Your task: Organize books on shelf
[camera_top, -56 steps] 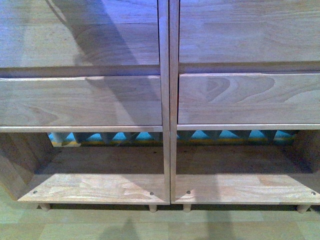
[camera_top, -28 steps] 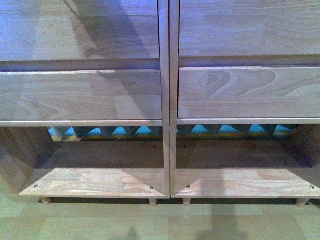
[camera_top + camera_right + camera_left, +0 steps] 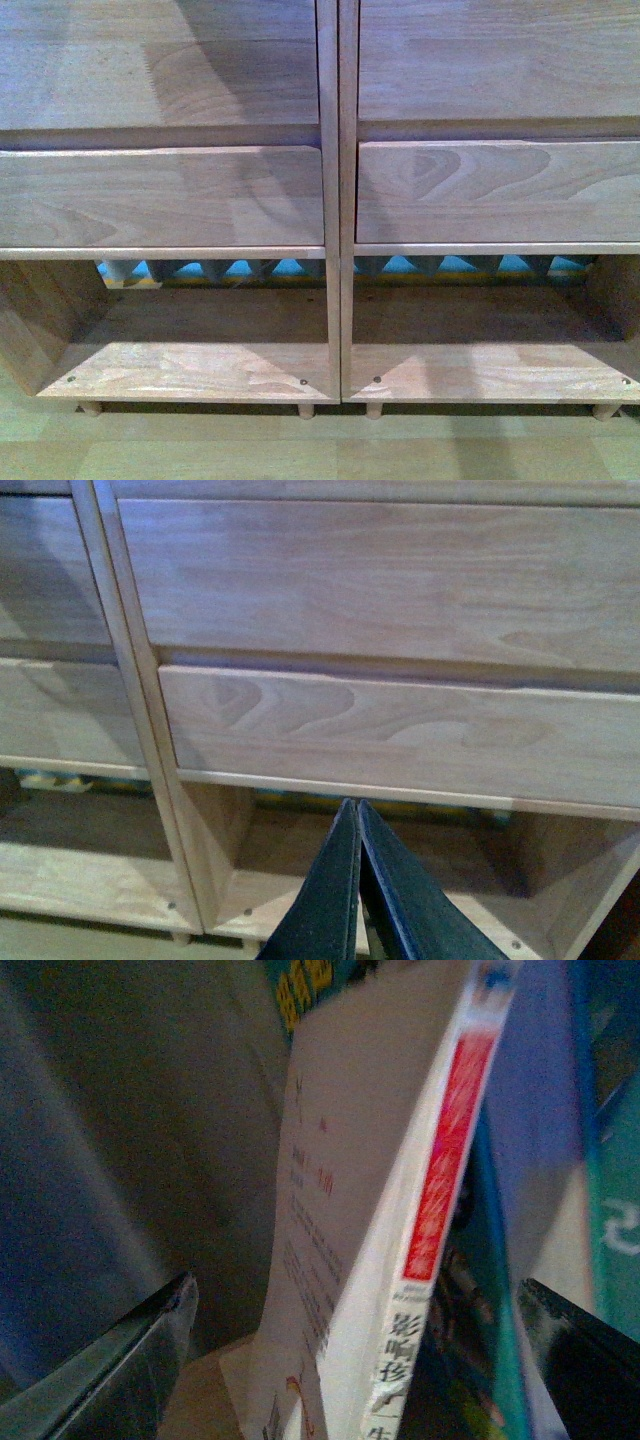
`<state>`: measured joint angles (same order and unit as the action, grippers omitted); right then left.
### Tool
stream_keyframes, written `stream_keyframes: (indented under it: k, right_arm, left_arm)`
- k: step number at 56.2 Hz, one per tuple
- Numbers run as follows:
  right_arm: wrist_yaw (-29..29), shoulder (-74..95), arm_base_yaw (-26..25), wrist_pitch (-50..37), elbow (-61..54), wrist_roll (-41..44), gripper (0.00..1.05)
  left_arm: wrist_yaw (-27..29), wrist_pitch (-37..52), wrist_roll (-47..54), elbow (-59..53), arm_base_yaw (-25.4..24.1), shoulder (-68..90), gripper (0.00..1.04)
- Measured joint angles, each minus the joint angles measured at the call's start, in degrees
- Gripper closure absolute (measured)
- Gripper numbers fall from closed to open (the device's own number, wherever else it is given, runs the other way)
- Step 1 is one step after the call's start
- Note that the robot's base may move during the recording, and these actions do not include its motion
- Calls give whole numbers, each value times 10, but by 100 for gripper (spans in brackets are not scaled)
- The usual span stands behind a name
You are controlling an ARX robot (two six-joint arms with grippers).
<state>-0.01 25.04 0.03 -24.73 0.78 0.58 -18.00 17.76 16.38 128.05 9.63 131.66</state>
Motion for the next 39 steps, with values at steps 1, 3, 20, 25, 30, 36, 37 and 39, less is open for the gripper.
stream_keyframes:
  k: [1, 3, 20, 25, 30, 36, 37, 39]
  right_arm:
    - [0, -6, 0, 5, 0, 0, 102]
    - [0, -20, 0, 17, 0, 0, 102]
    - [0, -92, 0, 89, 0, 0, 102]
    - [0, -109, 0, 105, 0, 0, 102]
    - [0, -122, 0, 118, 0, 0, 102]
    - [0, -137, 0, 134, 0, 0, 102]
    - [0, -139, 0, 136, 0, 0, 102]
    - [0, -144, 0, 141, 0, 0, 102]
  left_arm:
    - [0, 9, -3, -22, 0, -16, 8]
    - [0, 27, -10, -74, 0, -50, 7]
    - [37, 132, -23, -410, 0, -250, 7]
    - [64, 166, -25, -503, 0, -341, 7]
    - [89, 184, -28, -586, -1, -433, 7]
    - [116, 173, -43, -692, -9, -558, 7]
    - [117, 168, -45, -701, -10, -568, 7]
    - [120, 150, -57, -734, -19, -609, 7]
